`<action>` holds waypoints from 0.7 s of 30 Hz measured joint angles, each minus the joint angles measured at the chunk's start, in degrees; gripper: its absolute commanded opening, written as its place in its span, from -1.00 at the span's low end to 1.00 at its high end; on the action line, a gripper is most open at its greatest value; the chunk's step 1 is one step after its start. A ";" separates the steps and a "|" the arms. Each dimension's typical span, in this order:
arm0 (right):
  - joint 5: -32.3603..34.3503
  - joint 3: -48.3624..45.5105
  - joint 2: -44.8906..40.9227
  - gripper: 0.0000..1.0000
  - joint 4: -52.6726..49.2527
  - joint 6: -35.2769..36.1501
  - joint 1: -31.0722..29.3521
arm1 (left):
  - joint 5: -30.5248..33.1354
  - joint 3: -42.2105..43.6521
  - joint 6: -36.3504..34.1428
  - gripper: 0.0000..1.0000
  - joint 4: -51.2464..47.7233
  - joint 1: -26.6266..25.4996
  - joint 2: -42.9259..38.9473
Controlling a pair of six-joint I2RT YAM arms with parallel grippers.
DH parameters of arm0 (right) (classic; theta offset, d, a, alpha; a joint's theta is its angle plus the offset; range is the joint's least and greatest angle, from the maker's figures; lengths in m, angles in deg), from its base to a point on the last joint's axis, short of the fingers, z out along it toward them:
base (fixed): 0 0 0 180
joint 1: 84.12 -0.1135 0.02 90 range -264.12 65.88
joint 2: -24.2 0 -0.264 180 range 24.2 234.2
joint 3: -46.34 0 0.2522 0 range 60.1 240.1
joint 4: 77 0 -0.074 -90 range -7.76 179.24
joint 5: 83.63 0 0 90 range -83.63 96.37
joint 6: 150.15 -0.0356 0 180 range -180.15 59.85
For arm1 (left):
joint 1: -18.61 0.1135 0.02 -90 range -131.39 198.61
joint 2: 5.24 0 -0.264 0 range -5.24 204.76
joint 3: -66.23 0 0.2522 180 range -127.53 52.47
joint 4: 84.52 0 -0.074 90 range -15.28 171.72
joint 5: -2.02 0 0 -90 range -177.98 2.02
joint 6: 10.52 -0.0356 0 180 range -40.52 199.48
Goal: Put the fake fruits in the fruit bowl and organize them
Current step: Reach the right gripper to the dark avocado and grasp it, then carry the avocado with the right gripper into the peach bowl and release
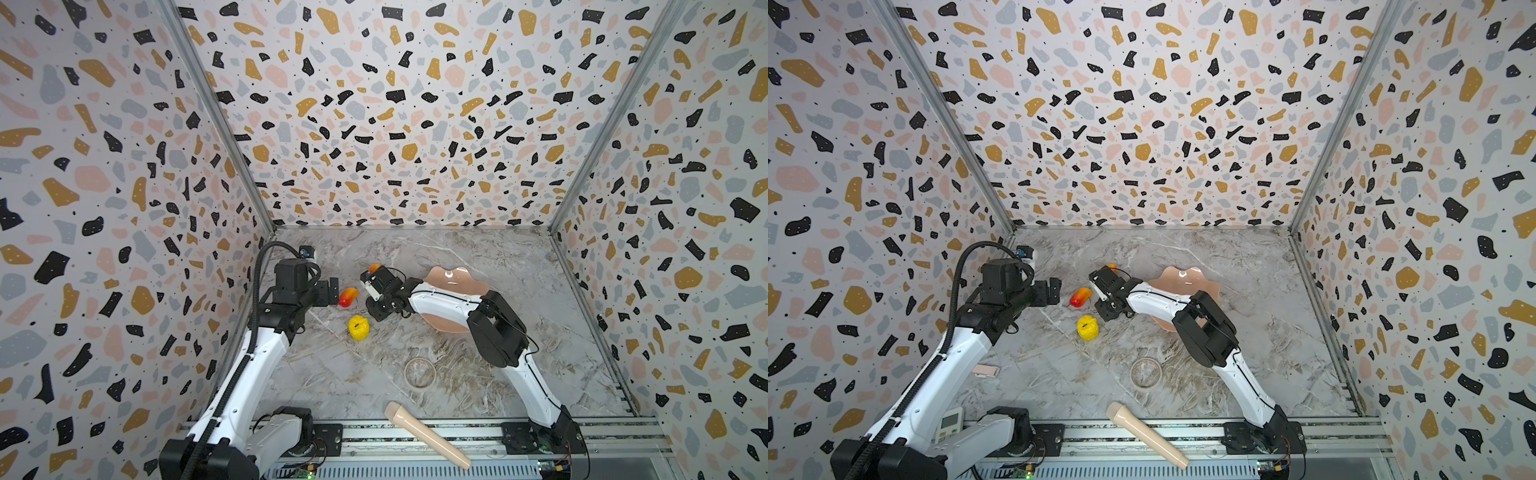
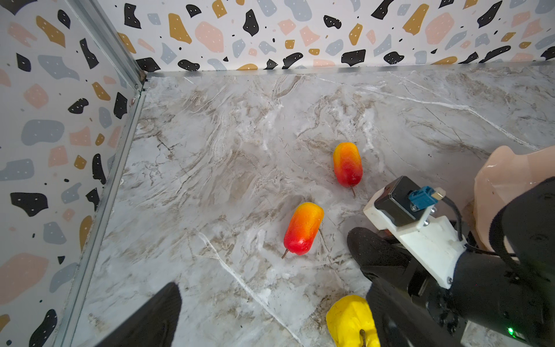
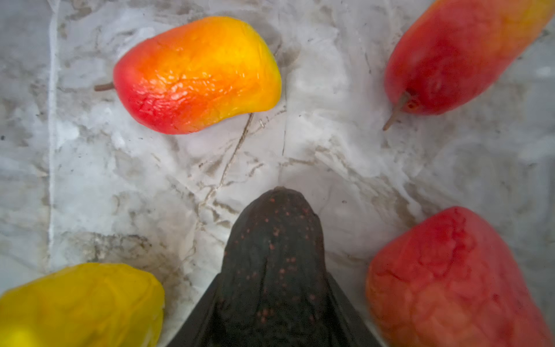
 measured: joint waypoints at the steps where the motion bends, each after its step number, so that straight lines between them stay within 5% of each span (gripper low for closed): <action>1: 0.00 0.00 -0.02 -0.46 -0.09 0.07 -0.04 | 0.00 0.04 0.00 0.99 0.00 0.00 0.00; 7: 0.55 -0.46 -3.50 -0.58 -1.92 1.66 -0.17 | 0.00 0.07 0.00 0.99 0.00 0.00 -0.02; 13: 2.27 -6.32 -19.23 -0.65 -2.56 3.65 1.55 | 0.00 0.07 0.00 0.99 0.00 0.00 -0.02; 21: 5.77 -23.06 -37.18 -0.72 -1.25 4.02 14.14 | 0.04 0.07 -0.02 0.99 0.02 0.00 -0.02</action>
